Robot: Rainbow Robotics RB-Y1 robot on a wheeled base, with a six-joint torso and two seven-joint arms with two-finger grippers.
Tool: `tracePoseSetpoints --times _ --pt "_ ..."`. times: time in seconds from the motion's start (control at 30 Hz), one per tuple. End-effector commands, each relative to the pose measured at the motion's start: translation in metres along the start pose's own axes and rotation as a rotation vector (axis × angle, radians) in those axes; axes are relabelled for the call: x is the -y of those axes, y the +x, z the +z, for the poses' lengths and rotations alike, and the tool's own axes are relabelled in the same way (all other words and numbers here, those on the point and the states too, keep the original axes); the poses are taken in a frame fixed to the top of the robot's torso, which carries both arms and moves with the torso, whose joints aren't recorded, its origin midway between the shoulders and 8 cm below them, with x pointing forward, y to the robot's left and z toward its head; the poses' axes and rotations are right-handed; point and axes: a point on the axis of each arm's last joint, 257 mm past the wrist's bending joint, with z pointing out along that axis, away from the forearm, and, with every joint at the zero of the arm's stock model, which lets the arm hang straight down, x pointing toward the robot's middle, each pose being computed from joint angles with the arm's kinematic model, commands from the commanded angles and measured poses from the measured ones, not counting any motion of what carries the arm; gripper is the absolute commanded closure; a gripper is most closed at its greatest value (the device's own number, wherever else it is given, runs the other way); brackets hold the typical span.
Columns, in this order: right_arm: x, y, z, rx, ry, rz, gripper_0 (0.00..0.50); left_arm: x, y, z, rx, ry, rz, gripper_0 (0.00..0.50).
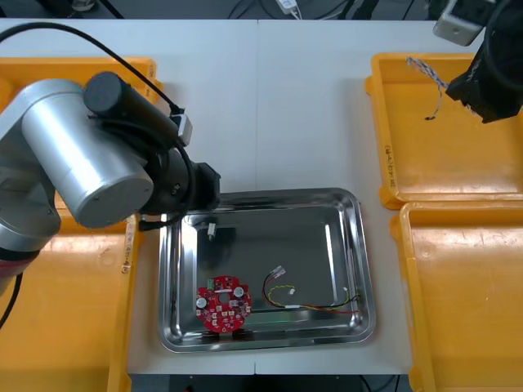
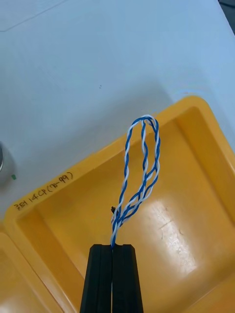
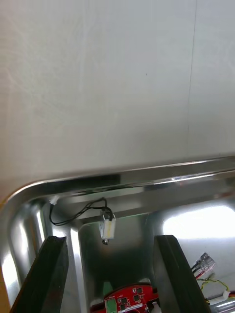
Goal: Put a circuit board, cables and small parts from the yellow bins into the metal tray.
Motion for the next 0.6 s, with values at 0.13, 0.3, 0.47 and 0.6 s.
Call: tracePoseSetpoints --times 0.13,0.3,0.47,0.6 --pt "-0.059 -0.019 0.007 -0.01 -0.04 -0.104 0.5 -0.018 -0.05 -0.05 0.087 -0.012 0.013 0.0" --pt "-0.093 -0.041 0.009 0.036 -0.084 -0.156 0.5 -0.037 -0.064 -0.075 0.081 -0.038 0.071 0.0" --pt "-0.127 -0.053 0.019 0.053 -0.163 -0.212 0.5 -0.052 -0.077 -0.086 0.057 -0.037 0.104 0.0" --pt "-0.151 -0.057 0.03 0.041 -0.21 -0.258 0.5 -0.066 -0.089 -0.089 0.043 -0.055 0.135 0.0"
